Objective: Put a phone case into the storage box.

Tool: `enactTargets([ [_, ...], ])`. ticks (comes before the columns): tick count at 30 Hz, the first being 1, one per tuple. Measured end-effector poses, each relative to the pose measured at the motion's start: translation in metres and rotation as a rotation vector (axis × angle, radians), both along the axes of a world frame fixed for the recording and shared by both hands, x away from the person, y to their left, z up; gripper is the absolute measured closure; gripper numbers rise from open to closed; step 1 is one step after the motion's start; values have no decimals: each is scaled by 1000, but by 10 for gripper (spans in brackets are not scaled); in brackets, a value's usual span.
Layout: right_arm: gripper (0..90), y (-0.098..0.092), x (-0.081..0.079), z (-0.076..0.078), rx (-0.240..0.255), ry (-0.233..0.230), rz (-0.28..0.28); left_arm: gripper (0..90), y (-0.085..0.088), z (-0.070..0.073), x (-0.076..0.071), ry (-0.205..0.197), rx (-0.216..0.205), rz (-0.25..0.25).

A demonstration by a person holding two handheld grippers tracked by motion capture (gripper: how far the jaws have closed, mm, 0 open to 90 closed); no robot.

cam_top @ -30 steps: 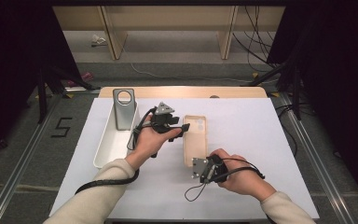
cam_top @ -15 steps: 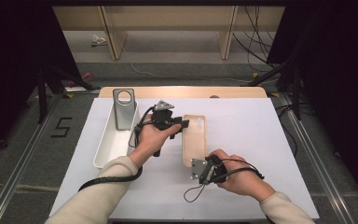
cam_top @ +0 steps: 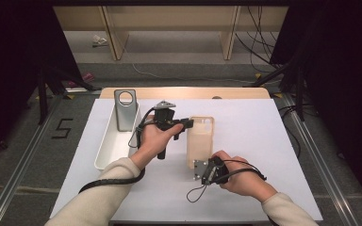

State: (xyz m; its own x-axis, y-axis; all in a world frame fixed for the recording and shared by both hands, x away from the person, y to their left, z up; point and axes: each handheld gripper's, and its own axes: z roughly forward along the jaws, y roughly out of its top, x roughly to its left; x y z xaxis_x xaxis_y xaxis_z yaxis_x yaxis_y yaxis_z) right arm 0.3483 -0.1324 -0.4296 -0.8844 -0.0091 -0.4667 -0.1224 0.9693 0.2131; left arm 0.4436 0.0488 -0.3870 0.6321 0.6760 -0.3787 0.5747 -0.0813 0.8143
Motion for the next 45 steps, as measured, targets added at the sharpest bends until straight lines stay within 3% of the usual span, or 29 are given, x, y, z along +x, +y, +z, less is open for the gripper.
enactTargets([
  [11,878,-2,5,-5,-16,4,-27,830,-4,7,-7,-37,25,-43],
  [22,876,-2,7,-7,-19,8,-35,832,-4,7,-9,-36,28,-38],
  [27,819,-3,8,-7,-10,0,-45,834,-4,9,-11,-73,26,-52],
  [30,715,-5,8,-8,29,11,-68,834,-2,12,-11,-102,27,-52],
  [33,566,-7,9,-4,93,-14,-92,833,2,14,-10,-155,57,-34],
  [36,446,-12,11,4,189,-7,-141,832,8,16,-9,-180,56,-15],
  [42,325,-26,16,11,325,9,-242,831,21,17,-9,-214,64,18],
  [45,283,-32,18,13,363,15,-271,831,28,19,-9,-225,71,30],
])
